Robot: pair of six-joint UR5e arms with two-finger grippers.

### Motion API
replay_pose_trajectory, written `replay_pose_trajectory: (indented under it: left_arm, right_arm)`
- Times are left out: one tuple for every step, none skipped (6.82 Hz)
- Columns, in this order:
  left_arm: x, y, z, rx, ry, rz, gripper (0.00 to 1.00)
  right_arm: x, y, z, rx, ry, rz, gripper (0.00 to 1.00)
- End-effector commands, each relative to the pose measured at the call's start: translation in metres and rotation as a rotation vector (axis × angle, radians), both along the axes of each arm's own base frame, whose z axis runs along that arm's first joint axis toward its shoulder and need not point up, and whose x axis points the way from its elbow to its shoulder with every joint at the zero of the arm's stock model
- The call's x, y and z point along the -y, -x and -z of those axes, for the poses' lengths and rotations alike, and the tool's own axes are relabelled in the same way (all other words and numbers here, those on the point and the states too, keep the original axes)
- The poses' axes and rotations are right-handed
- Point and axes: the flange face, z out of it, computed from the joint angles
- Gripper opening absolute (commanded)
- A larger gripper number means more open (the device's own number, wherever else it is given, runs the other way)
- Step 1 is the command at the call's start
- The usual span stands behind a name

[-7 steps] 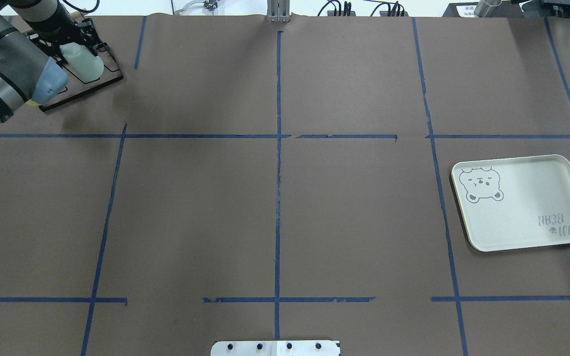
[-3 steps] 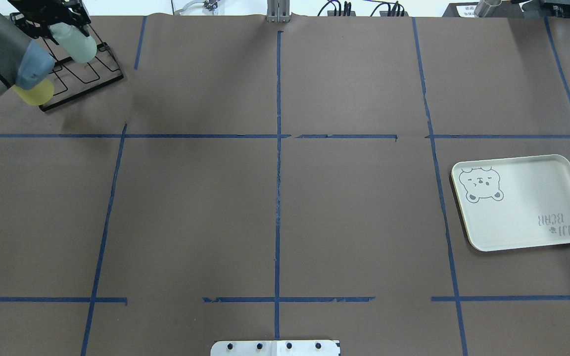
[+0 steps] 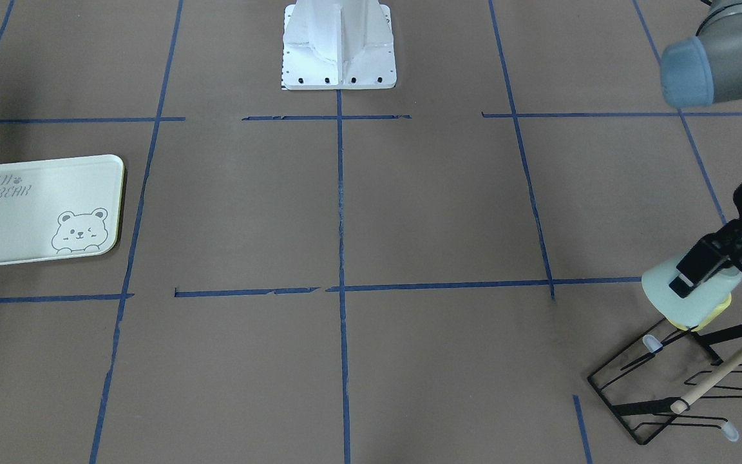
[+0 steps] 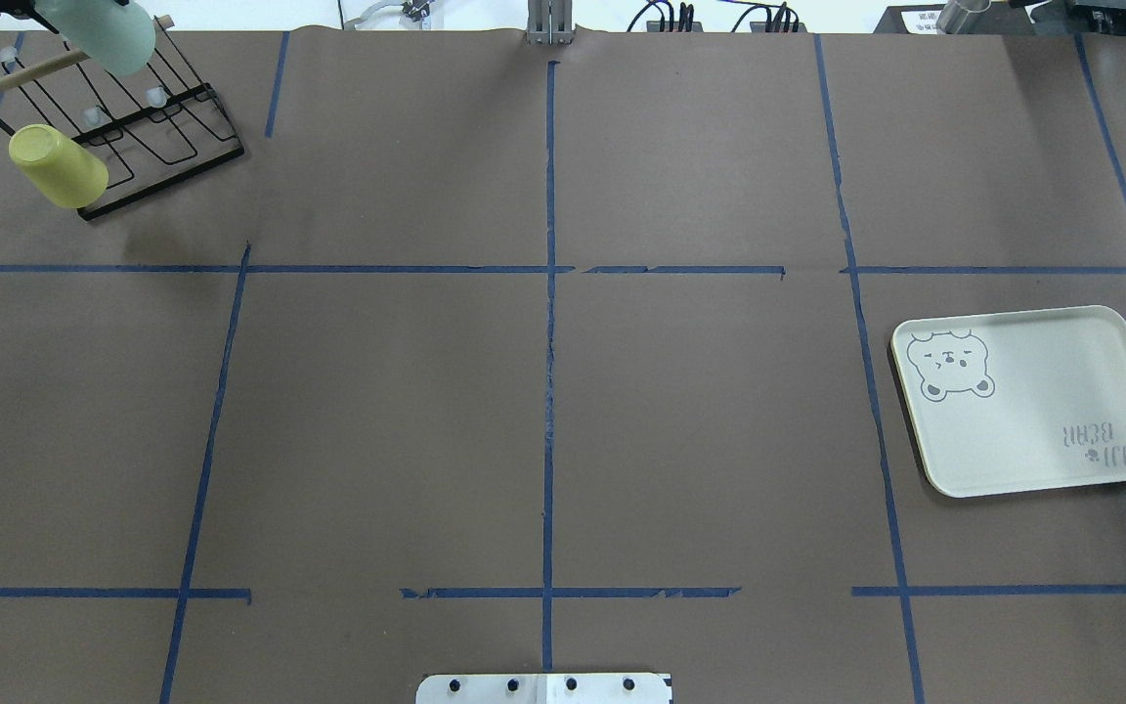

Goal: Left arm grabs green cup and hands to right arm on tray

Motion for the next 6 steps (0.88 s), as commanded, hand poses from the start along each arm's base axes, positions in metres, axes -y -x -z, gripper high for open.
replay_pose_trajectory:
  left_arm:
    - [-0.065, -0.072, 0.048, -0.125, 0.112, 0.029, 0.02]
    - [-0.093, -0.112, 0.063, -0.157, 0.144, -0.002, 0.02]
    - [-0.118, -0.158, 0.074, -0.156, 0.153, 0.023, 0.03]
    - [-0.146, -0.202, 0.080, -0.189, 0.095, 0.040, 0.04]
    - [-0.171, -0.235, 0.090, -0.305, 0.082, 0.052, 0.04]
    - [-0.182, -0.236, 0.105, -0.445, 0.050, 0.049, 0.04]
  right_arm:
    - [0.017, 0.063, 0.050, 0.056, -0.068, 0.044, 1.00]
    - [0.019, 0.085, 0.075, 0.103, -0.104, 0.036, 1.00]
    - [0.015, 0.128, 0.108, 0.158, -0.122, 0.060, 1.00]
    - [0.016, 0.163, 0.147, 0.212, -0.076, 0.053, 1.00]
    - [0.015, 0.198, 0.201, 0.278, -0.023, 0.050, 0.99]
    - [0.012, 0.219, 0.245, 0.335, 0.063, 0.027, 0.99]
